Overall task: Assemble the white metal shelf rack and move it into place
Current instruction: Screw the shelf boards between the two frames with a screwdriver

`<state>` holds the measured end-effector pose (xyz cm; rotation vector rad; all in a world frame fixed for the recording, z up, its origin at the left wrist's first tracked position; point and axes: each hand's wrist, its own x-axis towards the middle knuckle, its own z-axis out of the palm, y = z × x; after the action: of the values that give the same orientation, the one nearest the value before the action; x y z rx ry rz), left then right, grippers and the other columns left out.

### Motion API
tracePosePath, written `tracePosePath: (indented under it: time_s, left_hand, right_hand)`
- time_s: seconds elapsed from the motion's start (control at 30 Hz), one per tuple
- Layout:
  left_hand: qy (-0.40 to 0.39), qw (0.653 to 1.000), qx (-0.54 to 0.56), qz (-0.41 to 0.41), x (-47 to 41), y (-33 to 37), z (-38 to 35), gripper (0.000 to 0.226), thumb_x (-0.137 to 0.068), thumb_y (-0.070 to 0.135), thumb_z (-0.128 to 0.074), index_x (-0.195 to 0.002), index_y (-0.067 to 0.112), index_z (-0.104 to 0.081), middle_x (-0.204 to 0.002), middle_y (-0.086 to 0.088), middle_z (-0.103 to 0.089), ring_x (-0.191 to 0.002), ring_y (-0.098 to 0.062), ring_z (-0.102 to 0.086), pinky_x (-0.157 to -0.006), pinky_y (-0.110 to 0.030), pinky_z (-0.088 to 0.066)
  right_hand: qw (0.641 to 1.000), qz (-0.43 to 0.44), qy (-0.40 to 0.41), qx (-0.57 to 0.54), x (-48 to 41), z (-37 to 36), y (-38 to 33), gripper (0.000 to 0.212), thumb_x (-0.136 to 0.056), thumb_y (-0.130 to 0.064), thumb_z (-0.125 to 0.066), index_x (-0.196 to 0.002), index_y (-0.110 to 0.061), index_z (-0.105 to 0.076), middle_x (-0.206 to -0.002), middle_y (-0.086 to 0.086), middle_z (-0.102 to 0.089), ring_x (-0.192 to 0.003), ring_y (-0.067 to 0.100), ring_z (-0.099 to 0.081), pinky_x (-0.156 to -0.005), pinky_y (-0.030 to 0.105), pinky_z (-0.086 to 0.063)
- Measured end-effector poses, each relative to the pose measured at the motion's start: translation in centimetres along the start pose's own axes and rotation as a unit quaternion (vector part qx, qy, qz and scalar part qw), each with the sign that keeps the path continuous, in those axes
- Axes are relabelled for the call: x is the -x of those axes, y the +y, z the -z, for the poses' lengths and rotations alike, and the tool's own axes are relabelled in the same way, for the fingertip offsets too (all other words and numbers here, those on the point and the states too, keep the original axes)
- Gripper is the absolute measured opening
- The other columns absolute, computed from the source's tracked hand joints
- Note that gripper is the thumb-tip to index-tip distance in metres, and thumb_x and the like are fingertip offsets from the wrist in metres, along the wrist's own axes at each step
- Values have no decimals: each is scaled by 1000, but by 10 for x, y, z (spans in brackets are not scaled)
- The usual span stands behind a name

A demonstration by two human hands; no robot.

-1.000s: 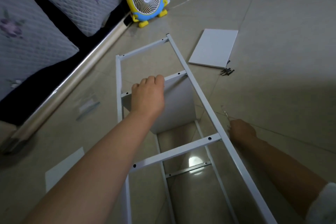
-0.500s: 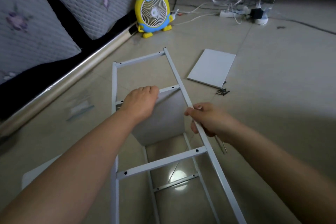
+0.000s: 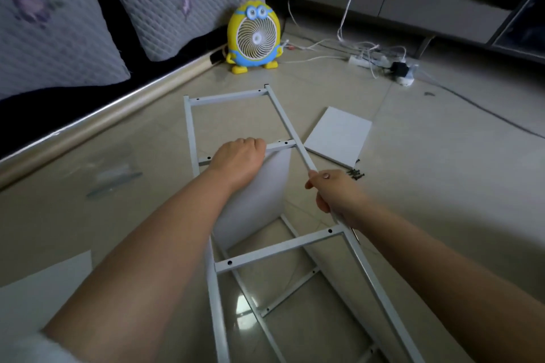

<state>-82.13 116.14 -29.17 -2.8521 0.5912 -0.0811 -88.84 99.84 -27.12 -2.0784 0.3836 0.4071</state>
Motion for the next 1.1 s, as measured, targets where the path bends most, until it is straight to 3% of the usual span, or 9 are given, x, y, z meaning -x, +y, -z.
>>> tracePosePath:
  time_s: [0.3, 0.4, 0.53, 0.67, 0.77, 0.83, 0.93, 1.0, 1.1]
  left_hand:
    - [25, 998, 38, -44, -37, -18, -6, 28, -102, 15, -26, -121, 0, -40, -123, -20, -50, -111, -32, -50, -83, -40, -41]
    - [29, 997, 10, -72, -53, -17, -11, 27, -101, 14, -27, -121, 2, -40, -123, -17, -50, -110, -30, -51, -82, -37, -40]
    - [33, 998, 13, -51, -62, -11, -13, 25, -102, 19, -27, -116, 5, -42, -118, -14, -52, -106, -30, -52, -74, -36, -37]
    - [83, 993, 42, -75, -64, -10, -14, 16, -88, 10, -51, -79, -2, -56, -71, -22, -60, -59, -36, -61, -47, -34, -44]
    - [100, 992, 25, -67, -61, -2, -16, 28, -81, 19, -36, -65, 4, -53, -55, -15, -56, -42, -31, -55, -37, -27, -40]
    - [36, 998, 38, -33, -58, 13, -1, 31, -92, 20, -34, -83, 0, -55, -78, -20, -63, -66, -37, -61, -55, -37, -45]
    - [22, 997, 37, 59, -66, 27, 0, 33, -100, 27, -29, -109, 2, -48, -110, -20, -59, -99, -37, -56, -76, -41, -38]
    - [19, 998, 49, 32, -65, 32, 3, 37, -97, 29, -32, -96, -1, -53, -91, -24, -62, -79, -39, -61, -64, -38, -43]
    - [82, 996, 43, 9, -64, 29, -6, 34, -82, 25, -37, -67, -1, -53, -52, -21, -55, -39, -33, -53, -42, -28, -42]
  right_hand:
    - [995, -32, 53, 74, -25, -1, -24, 46, -98, -32, -33, -107, 3, -62, -28, -4, -44, -49, 17, -45, -55, 22, -38]
    - [997, -37, 43, 59, -35, 3, -16, 44, -98, -30, -32, -108, 3, -61, -42, 1, -49, -48, 16, -44, -52, 23, -36]
    - [1000, -29, 8, 9, -45, 10, -2, 44, -99, -29, -31, -108, 5, -58, -43, 3, -47, -31, 11, -36, -35, 15, -30]
    - [994, -1, -78, -78, -60, 27, 15, 44, -94, -49, -37, -107, -12, -56, -52, 0, -56, -37, 10, -34, -36, 16, -26]
    - [990, -85, -67, -93, -104, 54, 52, 28, -95, -46, -39, -106, -21, -42, -77, 9, -54, -48, 14, -32, -45, 22, -24]
    - [992, -120, -32, 21, -140, 64, 95, 14, -97, -22, -40, -105, -11, -44, -91, 18, -56, -54, 19, -39, -50, 26, -30]
    - [963, -107, -6, 246, -173, 64, 168, 25, -92, -3, -40, -110, 4, -56, -111, 23, -56, -101, 32, -56, -74, 29, -43]
    - [950, -108, -1, 292, -176, 58, 211, 26, -89, -3, -42, -108, 8, -57, -99, 23, -58, -110, 33, -54, -74, 29, -44]
    - [947, -97, 16, 305, -168, 47, 238, 24, -86, -6, -48, -105, 4, -59, -111, 22, -59, -108, 34, -56, -83, 32, -47]
